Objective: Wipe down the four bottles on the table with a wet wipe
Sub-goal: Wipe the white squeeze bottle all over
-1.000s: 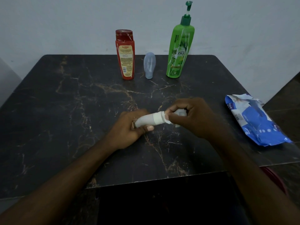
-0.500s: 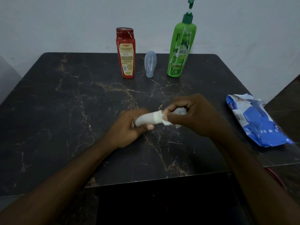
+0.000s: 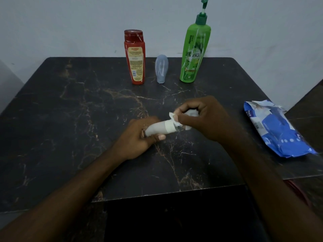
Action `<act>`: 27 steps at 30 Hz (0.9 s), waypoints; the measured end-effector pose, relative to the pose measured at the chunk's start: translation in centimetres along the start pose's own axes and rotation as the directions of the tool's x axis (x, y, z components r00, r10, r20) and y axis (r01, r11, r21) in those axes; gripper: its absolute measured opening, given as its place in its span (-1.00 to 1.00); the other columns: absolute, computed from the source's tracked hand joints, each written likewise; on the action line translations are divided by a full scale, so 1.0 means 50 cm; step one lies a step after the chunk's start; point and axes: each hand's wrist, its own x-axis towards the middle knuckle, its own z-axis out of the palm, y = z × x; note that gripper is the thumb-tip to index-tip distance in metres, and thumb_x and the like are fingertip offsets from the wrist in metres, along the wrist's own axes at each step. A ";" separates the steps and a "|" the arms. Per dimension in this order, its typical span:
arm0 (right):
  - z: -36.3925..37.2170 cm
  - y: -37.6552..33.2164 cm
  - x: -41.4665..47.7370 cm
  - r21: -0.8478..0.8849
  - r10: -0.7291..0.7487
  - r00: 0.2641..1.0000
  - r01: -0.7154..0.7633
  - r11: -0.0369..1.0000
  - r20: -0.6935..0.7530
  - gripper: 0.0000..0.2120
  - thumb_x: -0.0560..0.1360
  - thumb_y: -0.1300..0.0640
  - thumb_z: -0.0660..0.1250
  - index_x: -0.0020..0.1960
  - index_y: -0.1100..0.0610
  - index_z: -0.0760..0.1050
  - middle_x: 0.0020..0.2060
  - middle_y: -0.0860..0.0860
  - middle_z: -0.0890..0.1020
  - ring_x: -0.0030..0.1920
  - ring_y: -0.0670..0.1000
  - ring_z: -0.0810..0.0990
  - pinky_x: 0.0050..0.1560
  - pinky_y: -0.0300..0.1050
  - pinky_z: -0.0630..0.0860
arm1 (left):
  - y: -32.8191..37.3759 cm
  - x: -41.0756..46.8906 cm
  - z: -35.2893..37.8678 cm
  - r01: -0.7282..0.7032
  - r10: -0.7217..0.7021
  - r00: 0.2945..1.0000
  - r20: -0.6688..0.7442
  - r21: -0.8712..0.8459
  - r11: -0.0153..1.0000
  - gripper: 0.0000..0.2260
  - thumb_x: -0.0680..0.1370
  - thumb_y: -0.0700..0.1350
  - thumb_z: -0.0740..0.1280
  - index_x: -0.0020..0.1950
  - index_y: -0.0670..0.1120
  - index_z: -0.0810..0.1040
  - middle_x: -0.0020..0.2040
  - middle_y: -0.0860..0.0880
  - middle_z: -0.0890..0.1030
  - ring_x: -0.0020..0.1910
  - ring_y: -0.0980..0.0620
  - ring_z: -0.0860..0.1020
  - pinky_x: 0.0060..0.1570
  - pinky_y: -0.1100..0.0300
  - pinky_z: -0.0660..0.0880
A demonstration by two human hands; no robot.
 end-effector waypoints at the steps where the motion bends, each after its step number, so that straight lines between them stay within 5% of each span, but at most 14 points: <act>1: 0.004 0.007 -0.002 -0.008 0.017 1.000 -0.018 1.000 -0.011 -0.89 0.45 0.19 0.47 -0.13 -0.01 0.66 -0.21 -0.15 0.70 -0.21 -0.17 0.66 -0.22 -0.36 0.53 | 0.000 0.000 -0.001 0.004 -0.004 1.000 0.002 -0.013 1.000 -0.91 0.52 -0.10 0.49 -0.02 -0.03 0.63 -0.14 0.08 0.65 -0.15 0.10 0.62 -0.16 0.30 0.48; 7: 0.007 0.014 -0.041 0.048 0.051 0.998 -0.052 0.997 0.021 -0.92 0.45 0.23 0.46 -0.13 0.07 0.68 -0.27 -0.16 0.69 -0.27 -0.20 0.64 -0.26 -0.42 0.47 | -0.007 0.005 0.001 0.014 -0.013 1.000 0.007 -0.007 1.000 -0.86 0.51 -0.05 0.48 -0.06 -0.11 0.62 -0.19 0.03 0.62 -0.20 0.05 0.60 -0.18 0.17 0.49; 16: 0.007 0.032 -0.032 0.015 0.117 0.992 -0.118 0.993 0.049 -0.94 0.46 0.17 0.44 -0.10 0.04 0.66 -0.23 -0.10 0.71 -0.25 -0.16 0.66 -0.23 -0.32 0.54 | -0.006 0.004 0.000 0.024 -0.024 1.000 -0.002 -0.006 1.000 -0.88 0.52 -0.06 0.51 -0.06 -0.05 0.61 -0.19 0.08 0.62 -0.20 0.10 0.60 -0.21 0.29 0.46; 21: 0.015 0.021 -0.063 0.243 0.134 0.991 -0.133 0.961 0.015 -0.93 0.51 0.18 0.41 -0.02 0.15 0.63 -0.11 0.01 0.68 -0.20 -0.07 0.67 -0.23 -0.24 0.60 | -0.001 0.006 0.004 0.040 -0.040 0.999 -0.034 0.011 0.999 -0.86 0.51 -0.09 0.53 0.01 -0.04 0.63 -0.17 0.07 0.65 -0.17 0.11 0.62 -0.22 0.34 0.46; 27: 0.046 0.021 -0.047 0.441 0.226 0.974 -0.195 0.876 -0.018 -0.96 0.56 0.18 0.36 -0.04 0.06 0.58 0.14 0.04 0.60 0.05 0.10 0.67 -0.12 0.15 0.67 | -0.005 0.002 0.010 -0.003 0.017 0.998 -0.066 0.207 0.978 -0.84 0.57 0.04 0.45 0.06 0.03 0.54 -0.16 0.12 0.59 -0.17 0.18 0.55 -0.22 0.32 0.43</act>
